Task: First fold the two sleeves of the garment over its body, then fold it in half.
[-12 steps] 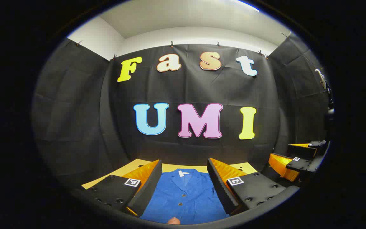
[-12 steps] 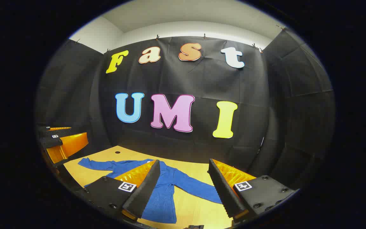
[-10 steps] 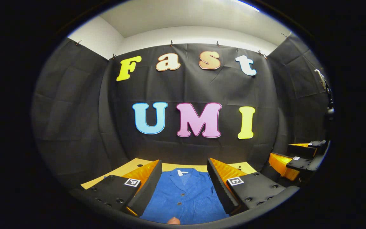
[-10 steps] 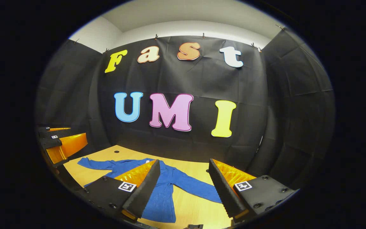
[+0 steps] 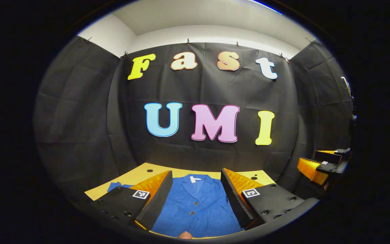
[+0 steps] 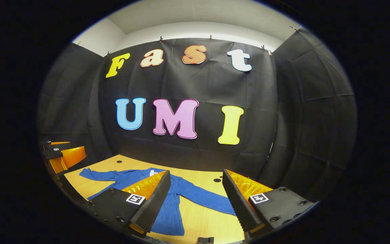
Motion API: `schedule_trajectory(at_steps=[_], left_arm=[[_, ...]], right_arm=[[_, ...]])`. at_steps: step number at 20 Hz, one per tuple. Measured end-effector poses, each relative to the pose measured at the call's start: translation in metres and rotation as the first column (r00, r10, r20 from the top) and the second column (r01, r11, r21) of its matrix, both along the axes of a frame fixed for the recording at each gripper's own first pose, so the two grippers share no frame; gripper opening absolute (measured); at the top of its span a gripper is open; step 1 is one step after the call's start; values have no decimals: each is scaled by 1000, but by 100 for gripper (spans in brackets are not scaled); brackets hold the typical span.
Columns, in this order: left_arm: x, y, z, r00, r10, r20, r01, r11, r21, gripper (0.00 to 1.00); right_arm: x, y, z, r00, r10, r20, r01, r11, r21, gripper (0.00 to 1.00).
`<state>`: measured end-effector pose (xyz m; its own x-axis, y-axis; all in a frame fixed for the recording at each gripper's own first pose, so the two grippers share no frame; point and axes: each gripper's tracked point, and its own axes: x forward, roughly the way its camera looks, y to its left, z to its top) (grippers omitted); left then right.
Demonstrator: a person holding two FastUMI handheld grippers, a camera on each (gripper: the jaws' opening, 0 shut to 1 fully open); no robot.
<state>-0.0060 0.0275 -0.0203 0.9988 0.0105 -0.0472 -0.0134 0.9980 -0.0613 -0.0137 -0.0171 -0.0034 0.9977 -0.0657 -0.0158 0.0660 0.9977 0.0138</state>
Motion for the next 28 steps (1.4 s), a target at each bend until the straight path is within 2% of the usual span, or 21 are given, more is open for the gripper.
schedule_trajectory(at_steps=[1,5,6,7,8,19,23,28], left_arm=[[-1,4,0,1000,4,-2,-4,1000,-2,82],[-4,16,-3,1000,16,-12,-15,999,49,82],[-4,16,-3,1000,11,-10,-10,999,50,82],[-5,17,-2,1000,7,-7,-7,999,48,82],[-5,18,-1,1000,6,0,-6,999,44,82],[-5,24,7,999,-33,33,32,999,30,83],[-3,26,7,998,-46,35,44,998,40,80],[-2,32,7,998,-49,37,47,998,37,83]], right_arm=[[0,0,1,1000,-4,4,4,1000,-2,92],[-3,2,6,1000,-13,19,13,1000,-13,92],[-3,3,7,1000,-15,21,15,1000,-18,92],[-3,5,7,1000,-15,19,16,1000,-20,96],[-4,5,6,1000,-18,18,18,1000,-17,92],[-14,4,7,999,-51,10,51,999,-11,92],[-15,8,4,999,-53,1,53,999,-12,92],[-17,16,5,999,-54,4,54,998,-9,92]])
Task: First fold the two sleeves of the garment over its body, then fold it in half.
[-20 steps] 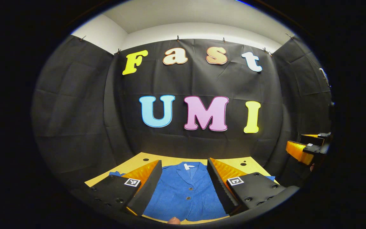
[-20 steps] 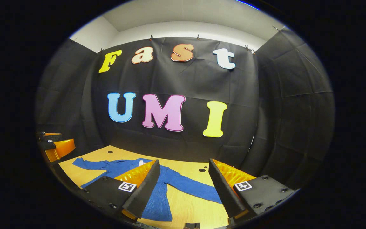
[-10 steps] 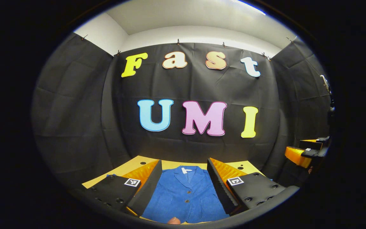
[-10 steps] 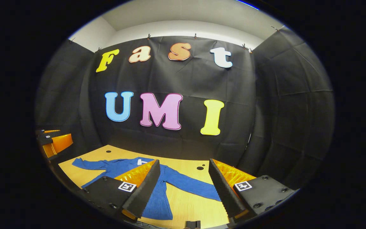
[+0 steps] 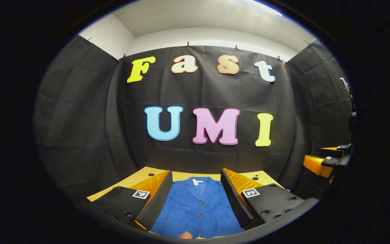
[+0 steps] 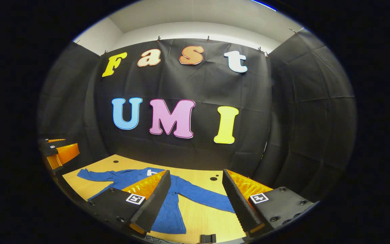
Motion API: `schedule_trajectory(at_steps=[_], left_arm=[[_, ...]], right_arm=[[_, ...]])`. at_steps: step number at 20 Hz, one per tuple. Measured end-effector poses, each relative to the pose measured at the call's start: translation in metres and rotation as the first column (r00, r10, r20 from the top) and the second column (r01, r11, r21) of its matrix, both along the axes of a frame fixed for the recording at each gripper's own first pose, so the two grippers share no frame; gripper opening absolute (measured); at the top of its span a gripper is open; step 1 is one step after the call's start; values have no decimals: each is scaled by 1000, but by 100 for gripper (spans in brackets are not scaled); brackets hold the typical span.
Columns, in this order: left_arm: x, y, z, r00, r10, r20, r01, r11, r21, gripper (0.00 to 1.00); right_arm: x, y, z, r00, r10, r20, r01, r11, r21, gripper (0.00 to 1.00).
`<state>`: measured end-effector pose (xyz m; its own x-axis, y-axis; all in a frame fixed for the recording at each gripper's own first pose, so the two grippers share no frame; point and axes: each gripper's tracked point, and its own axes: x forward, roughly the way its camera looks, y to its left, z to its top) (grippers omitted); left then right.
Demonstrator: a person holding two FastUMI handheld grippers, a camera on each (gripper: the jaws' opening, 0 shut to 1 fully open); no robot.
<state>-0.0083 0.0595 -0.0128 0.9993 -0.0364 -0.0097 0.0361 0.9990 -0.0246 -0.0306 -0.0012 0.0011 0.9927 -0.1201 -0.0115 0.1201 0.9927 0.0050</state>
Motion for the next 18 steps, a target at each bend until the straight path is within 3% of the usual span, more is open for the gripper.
schedule_trajectory(at_steps=[11,13,14,18], left_arm=[[5,9,-3,1000,-5,-3,5,1000,2,82],[7,11,-7,1000,-7,-14,7,1000,-4,83],[9,11,-10,1000,-9,-21,9,1000,-8,83],[21,14,-16,999,6,-38,-6,1000,-9,82]], right_arm=[[15,3,-9,1000,2,1,-2,1000,12,92],[27,-10,-23,1000,-9,-16,10,1000,28,92],[34,-22,-34,999,-24,-32,25,999,39,96],[64,-85,-96,980,-126,-153,144,984,110,96]])
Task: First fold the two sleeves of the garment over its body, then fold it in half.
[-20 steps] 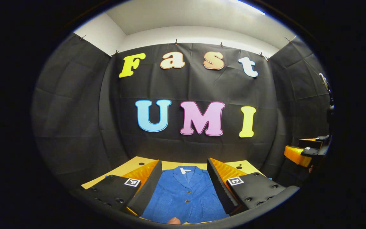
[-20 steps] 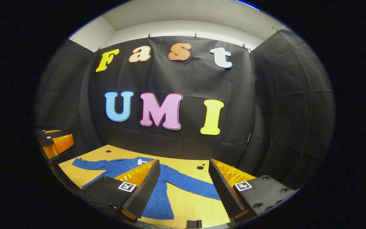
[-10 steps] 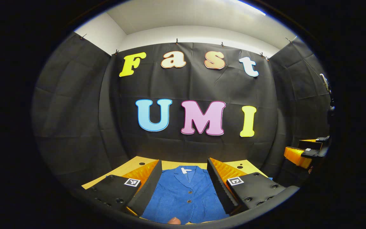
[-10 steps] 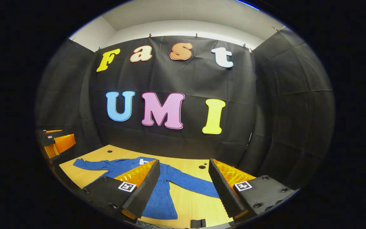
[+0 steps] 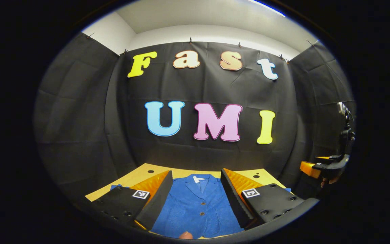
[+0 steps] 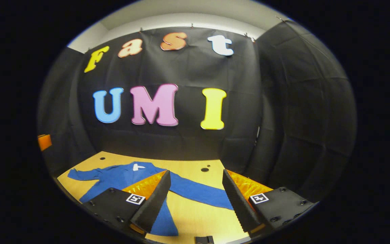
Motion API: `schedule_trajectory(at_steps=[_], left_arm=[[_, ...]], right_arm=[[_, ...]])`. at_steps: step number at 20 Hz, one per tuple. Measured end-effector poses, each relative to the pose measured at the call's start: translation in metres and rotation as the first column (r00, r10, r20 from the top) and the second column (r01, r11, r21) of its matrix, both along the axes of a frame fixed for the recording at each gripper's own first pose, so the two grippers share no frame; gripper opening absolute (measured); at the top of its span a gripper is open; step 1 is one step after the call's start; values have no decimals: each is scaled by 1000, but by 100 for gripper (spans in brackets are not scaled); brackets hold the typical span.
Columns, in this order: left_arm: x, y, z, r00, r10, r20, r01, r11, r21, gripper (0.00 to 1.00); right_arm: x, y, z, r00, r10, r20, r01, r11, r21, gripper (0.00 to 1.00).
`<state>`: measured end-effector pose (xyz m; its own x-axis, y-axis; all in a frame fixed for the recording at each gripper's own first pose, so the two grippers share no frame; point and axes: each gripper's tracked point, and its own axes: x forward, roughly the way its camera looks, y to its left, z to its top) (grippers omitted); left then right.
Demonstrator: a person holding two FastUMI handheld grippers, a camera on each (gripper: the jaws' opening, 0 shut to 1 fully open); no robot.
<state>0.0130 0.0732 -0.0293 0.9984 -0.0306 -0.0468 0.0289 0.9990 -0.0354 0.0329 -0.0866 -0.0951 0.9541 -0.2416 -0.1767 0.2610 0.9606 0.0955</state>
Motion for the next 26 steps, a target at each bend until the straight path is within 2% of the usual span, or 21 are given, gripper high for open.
schedule_trajectory(at_steps=[3,7,10,12,13,14,16,17,18,19,21,22,23,25,26], left_arm=[[13,3,-5,1000,20,-19,-20,1000,17,82],[43,8,-16,998,40,-55,-37,998,53,82],[75,6,-26,993,50,-105,-45,998,52,82],[96,2,-31,989,65,-134,-58,997,51,82],[105,0,-32,986,76,-145,-68,996,54,82],[112,-2,-33,985,84,-150,-77,996,54,82],[124,-10,-38,983,92,-162,-85,995,46,82],[128,-16,-42,981,89,-174,-83,996,39,82],[130,-22,-46,980,79,-185,-75,997,30,82],[132,-28,-48,980,65,-187,-62,998,23,82],[136,-36,-50,982,41,-184,-37,999,29,82],[137,-37,-52,982,36,-183,-30,999,36,82],[138,-39,-49,984,21,-177,-16,999,33,82],[138,-41,-42,988,-19,-155,22,1000,20,82],[137,-38,-40,988,-36,-147,39,999,19,82]], right_arm=[[26,-47,-61,991,-88,-98,97,991,97,96],[65,-98,-159,946,-183,-267,221,968,118,97],[81,-120,-235,890,-193,-414,283,944,168,97],[82,-123,-277,819,-172,-547,330,922,204,98],[88,-127,-292,804,-169,-570,344,914,214,92],[87,-131,-300,787,-174,-591,357,911,207,99],[83,-131,-321,750,-177,-637,380,904,196,99],[84,-130,-322,747,-183,-639,383,904,190,99],[92,-136,-322,764,-195,-615,380,906,185,100],[85,-132,-326,743,-182,-644,387,902,192,100],[87,-135,-322,753,-195,-628,396,897,197,100],[87,-130,-322,746,-173,-643,390,896,211,79],[91,-126,-321,756,-164,-634,394,887,240,58],[95,-126,-320,753,-170,-636,411,876,253,17],[95,-120,-320,749,-152,-645,418,863,282,16]])
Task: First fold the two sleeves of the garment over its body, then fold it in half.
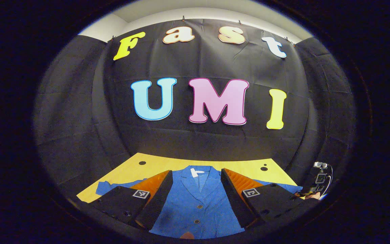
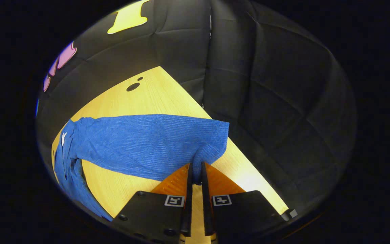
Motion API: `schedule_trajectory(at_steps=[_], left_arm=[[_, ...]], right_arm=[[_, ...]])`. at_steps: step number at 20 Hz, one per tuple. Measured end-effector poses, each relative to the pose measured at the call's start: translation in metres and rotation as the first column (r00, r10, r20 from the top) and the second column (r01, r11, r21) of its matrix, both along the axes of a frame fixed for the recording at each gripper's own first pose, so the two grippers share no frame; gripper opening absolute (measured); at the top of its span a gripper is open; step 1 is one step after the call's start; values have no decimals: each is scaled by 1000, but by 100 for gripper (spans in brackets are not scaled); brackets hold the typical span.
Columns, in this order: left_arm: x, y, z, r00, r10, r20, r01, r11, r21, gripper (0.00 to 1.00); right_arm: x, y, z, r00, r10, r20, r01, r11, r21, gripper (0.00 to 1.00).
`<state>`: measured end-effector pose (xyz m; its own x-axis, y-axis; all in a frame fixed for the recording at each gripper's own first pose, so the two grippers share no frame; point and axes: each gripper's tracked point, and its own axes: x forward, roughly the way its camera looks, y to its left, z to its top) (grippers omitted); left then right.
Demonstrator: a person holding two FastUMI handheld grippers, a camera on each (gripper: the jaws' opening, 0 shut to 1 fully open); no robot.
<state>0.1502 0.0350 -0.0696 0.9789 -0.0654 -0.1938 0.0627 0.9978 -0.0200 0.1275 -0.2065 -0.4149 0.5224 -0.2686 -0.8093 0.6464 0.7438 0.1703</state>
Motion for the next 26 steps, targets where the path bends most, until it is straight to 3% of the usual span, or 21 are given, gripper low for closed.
schedule_trajectory(at_steps=[2,5,7,10,15,18,22,23,25,26], left_arm=[[-4,14,7,1000,-21,17,21,1000,10,82],[-10,51,17,997,-26,70,23,999,36,82],[-10,82,10,998,2,58,-5,999,40,82],[-13,121,0,999,40,24,-39,999,-36,82],[-18,200,5,989,138,51,-136,990,-32,82],[-26,237,2,980,191,62,-190,981,-29,82],[-45,277,-8,962,272,33,-270,961,-58,81],[-49,287,-10,956,291,28,-289,956,-53,81],[-60,302,-15,944,330,16,-329,944,-32,82],[-66,310,-17,938,348,7,-348,937,-20,82]], right_arm=[[4,13,20,999,-13,30,12,1000,26,16],[22,26,83,993,25,115,-14,996,-90,16],[44,53,131,984,78,161,-55,988,-144,16],[81,95,195,960,184,213,-125,957,-263,16],[133,197,249,908,308,284,-215,924,-316,16],[168,274,257,875,363,319,-275,917,-290,15],[214,386,269,791,435,429,-364,900,-241,15],[221,411,262,789,417,452,-375,909,-184,15],[227,448,231,815,385,433,-385,918,-90,14],[231,467,214,817,393,422,-410,910,-54,15]])
